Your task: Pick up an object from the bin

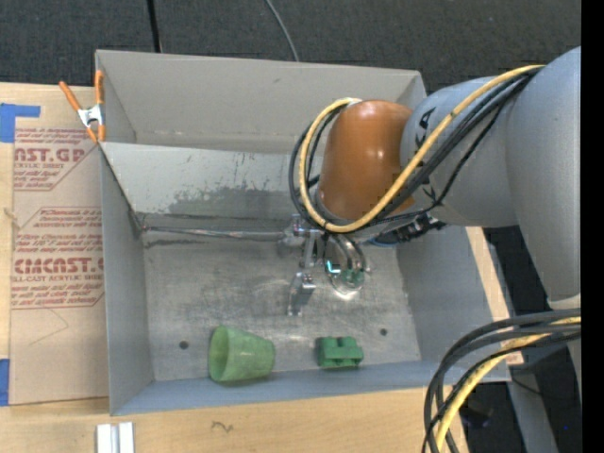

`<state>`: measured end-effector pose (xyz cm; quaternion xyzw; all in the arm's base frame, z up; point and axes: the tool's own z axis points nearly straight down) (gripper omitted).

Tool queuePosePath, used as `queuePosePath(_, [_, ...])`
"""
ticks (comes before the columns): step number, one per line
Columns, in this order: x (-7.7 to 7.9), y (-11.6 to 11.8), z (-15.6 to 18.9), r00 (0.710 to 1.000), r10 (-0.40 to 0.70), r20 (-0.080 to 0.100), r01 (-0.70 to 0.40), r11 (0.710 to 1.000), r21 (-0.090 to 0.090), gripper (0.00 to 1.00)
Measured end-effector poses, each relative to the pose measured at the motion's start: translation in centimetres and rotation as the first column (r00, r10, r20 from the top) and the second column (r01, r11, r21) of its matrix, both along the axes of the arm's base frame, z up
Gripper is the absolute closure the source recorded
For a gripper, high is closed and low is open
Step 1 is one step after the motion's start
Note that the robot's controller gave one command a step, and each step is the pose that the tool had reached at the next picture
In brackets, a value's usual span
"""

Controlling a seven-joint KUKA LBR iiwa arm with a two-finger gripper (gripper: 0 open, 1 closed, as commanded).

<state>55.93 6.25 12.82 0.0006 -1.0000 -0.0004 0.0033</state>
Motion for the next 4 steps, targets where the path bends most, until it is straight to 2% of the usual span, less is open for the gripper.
queuePosePath(1, [-7.9, 1.8, 4.0, 0.999, 0.036, 0.003, -0.036, 0.999, 0.000, 0.00])
queuePosePath(2, [-7.3, 5.8, -5.4, 0.954, 0.300, 0.028, -0.300, 0.954, -0.003, 0.00])
queuePosePath(3, [-7.2, 12.6, -5.4, 0.904, 0.427, 0.023, -0.427, 0.904, -0.005, 0.00])
queuePosePath(4, [-7.2, 12.5, -5.3, 0.906, 0.422, 0.020, -0.422, 0.906, -0.004, 1.00])
